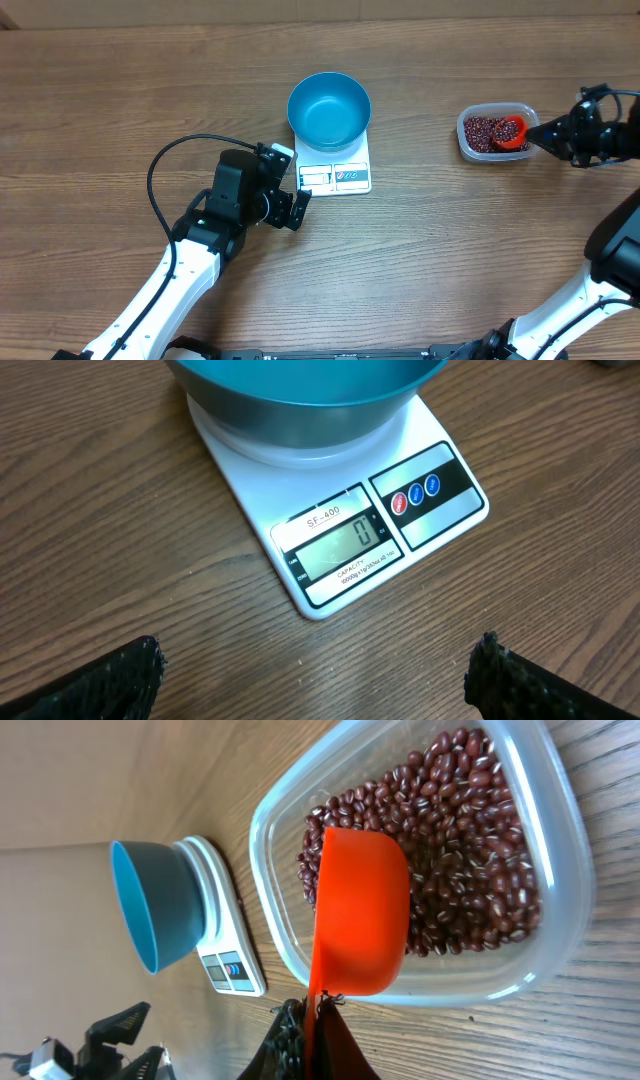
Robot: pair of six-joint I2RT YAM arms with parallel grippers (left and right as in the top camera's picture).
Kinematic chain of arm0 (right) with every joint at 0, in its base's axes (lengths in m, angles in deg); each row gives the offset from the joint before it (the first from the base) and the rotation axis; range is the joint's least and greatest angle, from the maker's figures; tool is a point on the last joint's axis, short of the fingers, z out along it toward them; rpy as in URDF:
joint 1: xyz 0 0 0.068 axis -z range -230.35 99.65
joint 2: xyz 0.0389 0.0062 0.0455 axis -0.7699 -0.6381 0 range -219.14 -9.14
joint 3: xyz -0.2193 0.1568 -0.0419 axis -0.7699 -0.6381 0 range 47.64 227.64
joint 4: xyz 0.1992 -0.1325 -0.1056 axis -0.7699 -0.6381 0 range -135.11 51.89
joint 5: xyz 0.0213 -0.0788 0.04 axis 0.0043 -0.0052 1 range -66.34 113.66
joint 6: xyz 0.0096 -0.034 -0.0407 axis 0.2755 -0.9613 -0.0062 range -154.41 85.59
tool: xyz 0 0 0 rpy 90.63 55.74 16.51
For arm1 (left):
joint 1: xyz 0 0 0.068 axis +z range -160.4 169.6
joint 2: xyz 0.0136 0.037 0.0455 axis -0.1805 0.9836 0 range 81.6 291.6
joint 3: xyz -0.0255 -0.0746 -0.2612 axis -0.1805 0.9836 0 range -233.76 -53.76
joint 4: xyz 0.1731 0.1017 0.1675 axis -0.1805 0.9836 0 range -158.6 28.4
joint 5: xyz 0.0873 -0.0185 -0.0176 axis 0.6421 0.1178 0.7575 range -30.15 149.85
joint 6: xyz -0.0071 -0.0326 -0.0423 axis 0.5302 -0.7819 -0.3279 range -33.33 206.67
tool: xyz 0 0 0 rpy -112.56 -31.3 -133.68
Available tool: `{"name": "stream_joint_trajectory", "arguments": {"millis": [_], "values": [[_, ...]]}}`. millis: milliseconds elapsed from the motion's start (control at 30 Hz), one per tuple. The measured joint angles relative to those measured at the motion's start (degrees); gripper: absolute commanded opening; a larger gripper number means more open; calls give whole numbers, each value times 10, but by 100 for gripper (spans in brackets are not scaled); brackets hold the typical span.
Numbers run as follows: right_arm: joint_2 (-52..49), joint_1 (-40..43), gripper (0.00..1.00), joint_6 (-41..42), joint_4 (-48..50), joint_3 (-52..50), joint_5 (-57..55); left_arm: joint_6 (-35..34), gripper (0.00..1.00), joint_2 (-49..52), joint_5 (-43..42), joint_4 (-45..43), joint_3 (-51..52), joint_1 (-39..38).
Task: Scoop item into bowl and weigh 150g on scale
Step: 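Lift the filled scoop and carry it left over the blue bowl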
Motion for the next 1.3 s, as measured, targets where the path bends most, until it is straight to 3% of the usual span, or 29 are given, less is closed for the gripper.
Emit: {"name": "stream_joint_trajectory", "arguments": {"millis": [300, 600, 800, 1067, 1300], "values": [[0, 36, 4, -85, -59, 0, 114, 0, 99, 0, 0, 0, 0, 0], [0, -28, 4, -99, -66, 0, 235, 0, 100, 0, 0, 0, 0, 0], [0, -136, 4, -19, 15, 0, 251, 0, 100, 0, 0, 0, 0, 0], [0, -279, 4, 178, 197, 19, 230, 0, 99, 0, 2, -1, 0, 0], [0, -371, 4, 255, 202, 99, 122, 0, 100, 0, 2, -1, 0, 0]]}}
